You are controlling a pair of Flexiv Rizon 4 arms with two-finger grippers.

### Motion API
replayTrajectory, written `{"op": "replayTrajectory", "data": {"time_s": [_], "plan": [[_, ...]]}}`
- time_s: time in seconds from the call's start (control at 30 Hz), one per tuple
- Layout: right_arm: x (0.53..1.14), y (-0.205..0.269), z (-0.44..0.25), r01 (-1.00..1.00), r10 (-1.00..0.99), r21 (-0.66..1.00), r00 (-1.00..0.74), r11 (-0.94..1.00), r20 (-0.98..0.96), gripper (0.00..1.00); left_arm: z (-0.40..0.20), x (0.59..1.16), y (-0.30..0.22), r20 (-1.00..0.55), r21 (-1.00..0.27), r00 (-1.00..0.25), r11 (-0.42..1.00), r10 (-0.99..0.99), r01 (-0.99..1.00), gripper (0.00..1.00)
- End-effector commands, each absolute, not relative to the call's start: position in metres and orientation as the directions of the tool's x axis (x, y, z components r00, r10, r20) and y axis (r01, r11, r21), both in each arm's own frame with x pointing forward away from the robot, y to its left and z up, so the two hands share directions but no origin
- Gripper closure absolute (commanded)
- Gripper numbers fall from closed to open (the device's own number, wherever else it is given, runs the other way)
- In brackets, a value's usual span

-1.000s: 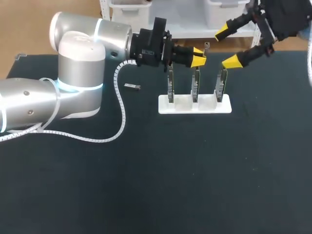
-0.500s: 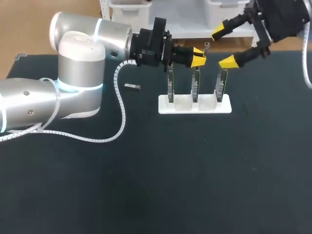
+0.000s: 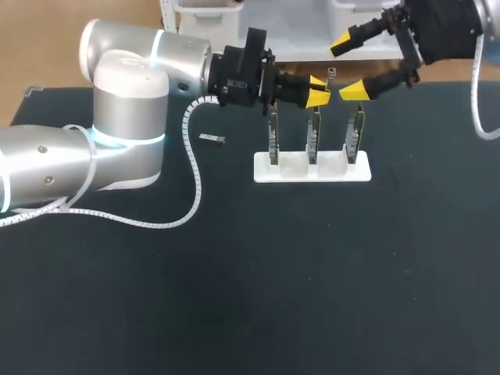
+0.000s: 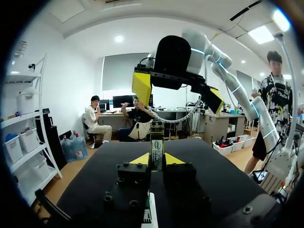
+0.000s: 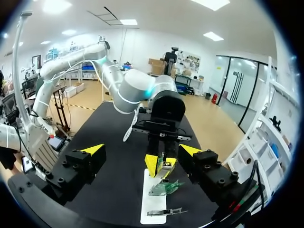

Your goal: Pick up the optical module with the left hand, and insert it into the network port with the right hand.

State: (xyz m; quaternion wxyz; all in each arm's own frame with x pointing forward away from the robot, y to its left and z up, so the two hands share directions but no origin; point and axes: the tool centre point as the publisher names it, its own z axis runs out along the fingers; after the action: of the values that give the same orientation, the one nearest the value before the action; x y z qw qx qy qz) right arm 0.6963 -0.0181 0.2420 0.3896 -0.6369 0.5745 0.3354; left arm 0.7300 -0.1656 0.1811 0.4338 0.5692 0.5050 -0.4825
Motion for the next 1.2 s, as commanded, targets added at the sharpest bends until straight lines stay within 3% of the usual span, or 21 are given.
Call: {"op": "replayTrajectory", "data": {"time_s": [0.03,1.2], "plan": [[0.693,-0.018,0.236,-0.993,-0.464,-0.111,0.111,-0.028,-0.879,0.0,0.181,0.73,-0.166,-0.987,0.007,0.025,-0.114,0.158,0.993,1.0],[0.71,-0.012,0.237,-0.993,-0.432,-0.098,0.116,-0.065,-0.894,0.0,0.181,0.73,-0.166,-0.987,0.007,0.025,-0.114,0.158,0.993,1.0]]}}
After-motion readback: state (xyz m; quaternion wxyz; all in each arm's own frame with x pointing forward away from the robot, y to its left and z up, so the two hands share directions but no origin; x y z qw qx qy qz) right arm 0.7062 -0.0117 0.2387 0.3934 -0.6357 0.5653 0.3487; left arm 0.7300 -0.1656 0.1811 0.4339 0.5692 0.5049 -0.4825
